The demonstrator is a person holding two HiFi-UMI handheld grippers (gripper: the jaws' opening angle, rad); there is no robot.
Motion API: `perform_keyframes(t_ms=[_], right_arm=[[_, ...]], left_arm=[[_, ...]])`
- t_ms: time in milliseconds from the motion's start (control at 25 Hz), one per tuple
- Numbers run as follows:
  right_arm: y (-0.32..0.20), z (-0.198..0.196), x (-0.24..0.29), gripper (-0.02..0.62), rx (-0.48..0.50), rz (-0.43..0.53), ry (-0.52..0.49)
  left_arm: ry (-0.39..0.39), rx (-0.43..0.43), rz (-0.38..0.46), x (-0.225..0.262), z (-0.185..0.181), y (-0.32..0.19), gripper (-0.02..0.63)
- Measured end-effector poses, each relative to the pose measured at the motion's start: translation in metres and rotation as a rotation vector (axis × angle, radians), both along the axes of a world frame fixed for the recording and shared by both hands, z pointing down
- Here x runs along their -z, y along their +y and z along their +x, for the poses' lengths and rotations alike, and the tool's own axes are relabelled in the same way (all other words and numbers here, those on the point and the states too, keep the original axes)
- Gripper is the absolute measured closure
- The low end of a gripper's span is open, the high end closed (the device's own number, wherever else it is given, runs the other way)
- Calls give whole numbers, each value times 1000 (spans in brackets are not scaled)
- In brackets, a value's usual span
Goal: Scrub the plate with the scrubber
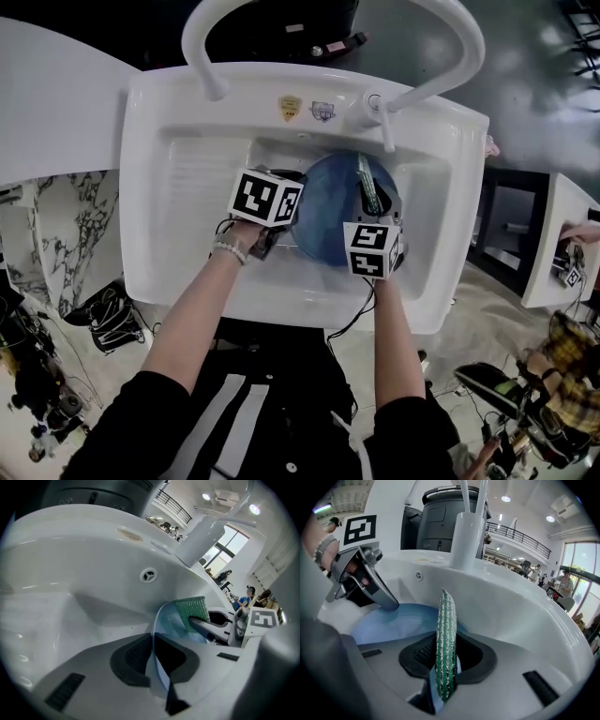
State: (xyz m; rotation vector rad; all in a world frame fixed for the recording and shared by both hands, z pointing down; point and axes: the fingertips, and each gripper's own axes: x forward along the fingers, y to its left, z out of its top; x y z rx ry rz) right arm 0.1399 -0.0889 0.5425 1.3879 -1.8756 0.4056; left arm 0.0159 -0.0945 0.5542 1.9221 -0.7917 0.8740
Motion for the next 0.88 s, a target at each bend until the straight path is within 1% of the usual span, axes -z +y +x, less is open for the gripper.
perform_keyframes(t_ms=[280,560,640,760,880], right_arm=[[1,-10,-6,503,95,-3,50],[6,-44,-7,503,287,2,71],[13,-55,-9,503,364,-7,81],[28,-69,-12,503,500,-10,126],[35,-73,-11,503,546,-12,116]], left_arm=[[36,17,-17,1,1,1,581],[53,68,-26,2,-3,-4,581],[53,72,-22,2,-3,-5,581],[50,80,-16,3,-5,-8,581],[49,82,-18,2,-6,-8,581]])
